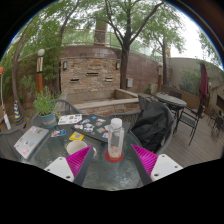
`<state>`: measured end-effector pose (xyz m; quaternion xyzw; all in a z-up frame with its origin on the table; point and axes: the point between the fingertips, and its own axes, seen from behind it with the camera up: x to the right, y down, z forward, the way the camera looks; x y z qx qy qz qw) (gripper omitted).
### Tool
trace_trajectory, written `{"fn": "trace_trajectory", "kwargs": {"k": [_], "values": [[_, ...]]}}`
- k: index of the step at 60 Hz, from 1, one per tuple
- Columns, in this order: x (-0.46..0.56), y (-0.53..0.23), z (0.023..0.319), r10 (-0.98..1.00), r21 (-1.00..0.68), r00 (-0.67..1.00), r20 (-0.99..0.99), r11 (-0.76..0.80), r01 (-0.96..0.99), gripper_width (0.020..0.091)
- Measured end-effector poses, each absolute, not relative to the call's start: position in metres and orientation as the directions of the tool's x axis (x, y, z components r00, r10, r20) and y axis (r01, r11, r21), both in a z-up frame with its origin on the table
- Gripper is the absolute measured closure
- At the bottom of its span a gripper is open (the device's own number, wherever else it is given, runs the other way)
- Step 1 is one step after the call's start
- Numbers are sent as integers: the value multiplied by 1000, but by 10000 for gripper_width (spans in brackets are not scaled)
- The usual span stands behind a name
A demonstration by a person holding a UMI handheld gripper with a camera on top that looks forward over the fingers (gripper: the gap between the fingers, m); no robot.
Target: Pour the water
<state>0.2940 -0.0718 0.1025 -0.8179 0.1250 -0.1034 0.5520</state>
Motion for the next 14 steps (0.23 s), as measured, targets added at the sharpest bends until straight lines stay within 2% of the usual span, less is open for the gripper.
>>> {"fn": "trace_trajectory", "kwargs": {"k": [14], "values": [[209, -198, 234, -297, -918, 954, -53, -361, -163, 276]]}}
